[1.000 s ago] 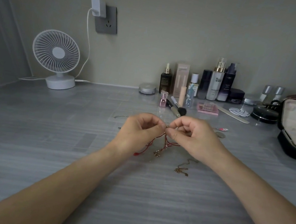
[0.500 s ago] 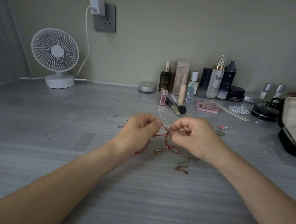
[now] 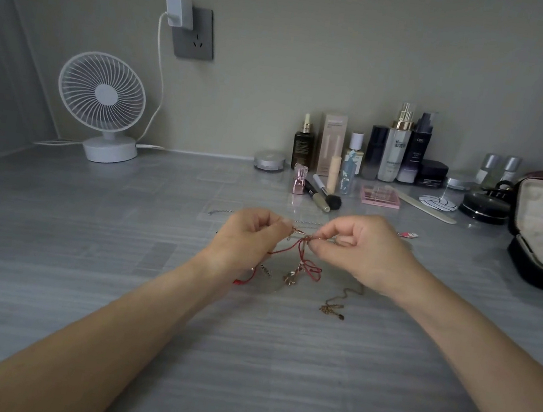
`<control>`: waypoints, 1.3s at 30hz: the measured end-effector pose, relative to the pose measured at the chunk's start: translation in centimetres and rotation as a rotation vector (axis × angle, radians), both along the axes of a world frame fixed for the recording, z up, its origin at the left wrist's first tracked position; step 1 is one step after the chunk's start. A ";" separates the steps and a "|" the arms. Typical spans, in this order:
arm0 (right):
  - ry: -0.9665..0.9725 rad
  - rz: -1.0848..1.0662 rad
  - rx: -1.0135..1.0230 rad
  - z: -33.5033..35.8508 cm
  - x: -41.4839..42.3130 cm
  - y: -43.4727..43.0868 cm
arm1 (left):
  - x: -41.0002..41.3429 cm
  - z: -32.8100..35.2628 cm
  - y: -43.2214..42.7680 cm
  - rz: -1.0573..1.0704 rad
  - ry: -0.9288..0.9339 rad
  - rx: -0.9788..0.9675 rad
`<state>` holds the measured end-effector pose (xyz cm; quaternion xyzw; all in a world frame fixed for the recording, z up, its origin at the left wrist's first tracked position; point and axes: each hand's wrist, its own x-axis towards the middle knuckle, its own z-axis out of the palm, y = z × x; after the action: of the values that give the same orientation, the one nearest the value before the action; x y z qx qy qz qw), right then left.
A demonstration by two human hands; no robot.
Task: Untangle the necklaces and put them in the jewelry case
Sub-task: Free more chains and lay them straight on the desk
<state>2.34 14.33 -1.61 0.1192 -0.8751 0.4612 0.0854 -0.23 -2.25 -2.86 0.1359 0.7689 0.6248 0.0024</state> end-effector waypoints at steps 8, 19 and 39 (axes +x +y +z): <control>0.004 0.009 0.030 -0.3 -0.4 -0.5 | 0.0 -0.2 0.3 0.026 0.057 -0.018; -0.066 -0.051 -0.116 0.1 -0.1 -0.3 | 1.0 -0.5 0.7 0.029 0.385 -0.359; 0.154 -0.021 0.121 -0.8 0.0 -0.3 | 0.1 -0.7 0.2 0.056 0.359 -0.378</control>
<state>2.29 14.05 -2.44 0.1503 -0.8933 0.3962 0.1498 -0.15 -2.05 -3.57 0.2203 0.8635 0.4359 -0.1259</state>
